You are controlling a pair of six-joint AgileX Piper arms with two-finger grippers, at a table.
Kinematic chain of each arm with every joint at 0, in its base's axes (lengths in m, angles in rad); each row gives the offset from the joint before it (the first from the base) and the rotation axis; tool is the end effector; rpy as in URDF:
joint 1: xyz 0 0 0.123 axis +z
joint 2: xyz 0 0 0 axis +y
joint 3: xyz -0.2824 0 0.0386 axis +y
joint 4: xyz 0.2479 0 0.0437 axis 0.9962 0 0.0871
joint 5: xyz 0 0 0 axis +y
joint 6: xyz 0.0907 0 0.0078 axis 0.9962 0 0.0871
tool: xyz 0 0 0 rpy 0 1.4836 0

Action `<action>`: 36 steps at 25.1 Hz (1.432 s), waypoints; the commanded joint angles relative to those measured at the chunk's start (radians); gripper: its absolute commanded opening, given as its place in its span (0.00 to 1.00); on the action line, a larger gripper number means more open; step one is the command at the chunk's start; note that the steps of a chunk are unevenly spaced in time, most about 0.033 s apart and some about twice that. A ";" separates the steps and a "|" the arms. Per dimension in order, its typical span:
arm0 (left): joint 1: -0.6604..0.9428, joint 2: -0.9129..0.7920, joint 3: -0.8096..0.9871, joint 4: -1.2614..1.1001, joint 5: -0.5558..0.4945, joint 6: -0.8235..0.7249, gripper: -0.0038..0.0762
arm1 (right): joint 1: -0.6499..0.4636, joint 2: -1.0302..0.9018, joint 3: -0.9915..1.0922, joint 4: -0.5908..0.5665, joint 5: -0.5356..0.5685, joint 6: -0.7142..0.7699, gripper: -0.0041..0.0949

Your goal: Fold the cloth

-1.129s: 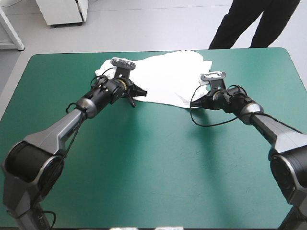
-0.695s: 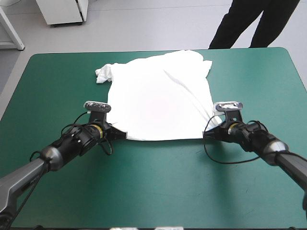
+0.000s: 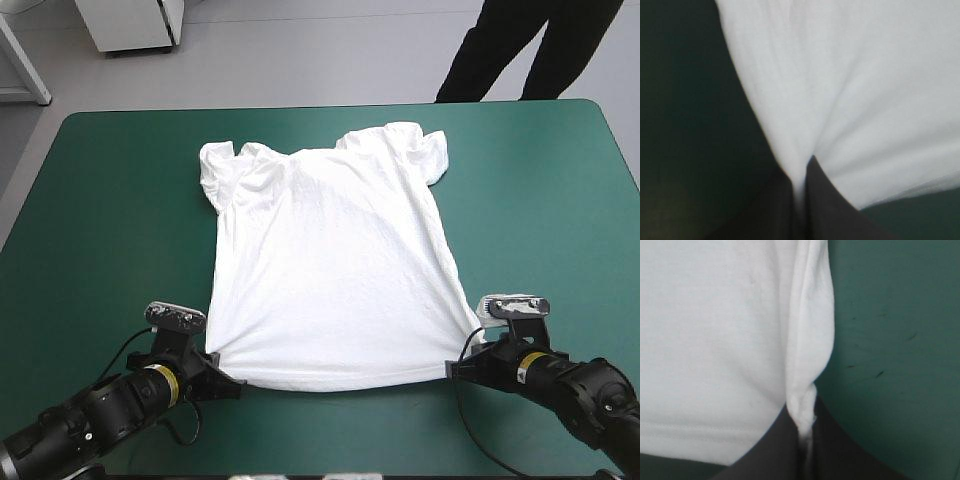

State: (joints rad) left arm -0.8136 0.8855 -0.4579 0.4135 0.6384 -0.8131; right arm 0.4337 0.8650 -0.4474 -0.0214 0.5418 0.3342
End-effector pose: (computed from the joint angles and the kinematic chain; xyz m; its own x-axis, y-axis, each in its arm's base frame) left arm 0.1169 -0.0919 0.2317 -0.7703 0.1694 -0.6148 0.2883 0.9524 -0.0987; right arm 0.1356 0.0617 0.2326 -0.7890 -0.0231 -0.6140 -0.1775 0.9653 0.1918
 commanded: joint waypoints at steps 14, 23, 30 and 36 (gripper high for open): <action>-0.101 -0.093 -0.096 -0.040 0.176 0.012 0.21 | 0.031 -0.060 -0.117 0.041 0.147 0.012 0.50; -0.100 -0.093 -0.459 -0.012 0.560 0.135 0.72 | 0.031 -0.055 -0.505 -0.038 0.453 0.035 0.62; -0.098 0.051 -0.740 0.274 0.648 0.133 0.57 | 0.031 0.097 -0.789 -0.221 0.521 0.096 0.60; 0.198 0.247 -0.935 0.084 0.473 0.314 0.52 | 0.029 0.318 -0.990 -0.273 0.533 0.044 0.56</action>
State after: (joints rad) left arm -0.7266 1.0958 -1.3092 0.5693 1.2133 -0.5930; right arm 0.4628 1.1427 -1.3571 -0.2514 1.1120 0.4104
